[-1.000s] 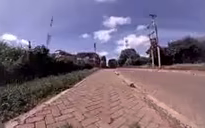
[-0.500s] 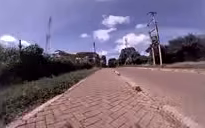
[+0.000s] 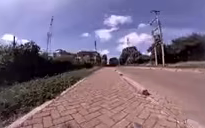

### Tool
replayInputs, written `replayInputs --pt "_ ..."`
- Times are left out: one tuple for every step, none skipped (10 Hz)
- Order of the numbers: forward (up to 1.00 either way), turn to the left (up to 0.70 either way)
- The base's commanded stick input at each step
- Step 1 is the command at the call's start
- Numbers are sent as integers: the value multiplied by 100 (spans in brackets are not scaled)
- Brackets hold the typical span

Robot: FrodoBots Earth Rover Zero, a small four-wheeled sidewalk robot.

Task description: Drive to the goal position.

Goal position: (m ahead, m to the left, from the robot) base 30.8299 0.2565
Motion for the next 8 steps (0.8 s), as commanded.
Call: replayInputs --pt "100 -20" --pt "100 0" --pt "100 0" --pt "100 0" --pt "100 0" --pt "100 0" --pt "100 0" --pt "100 0"
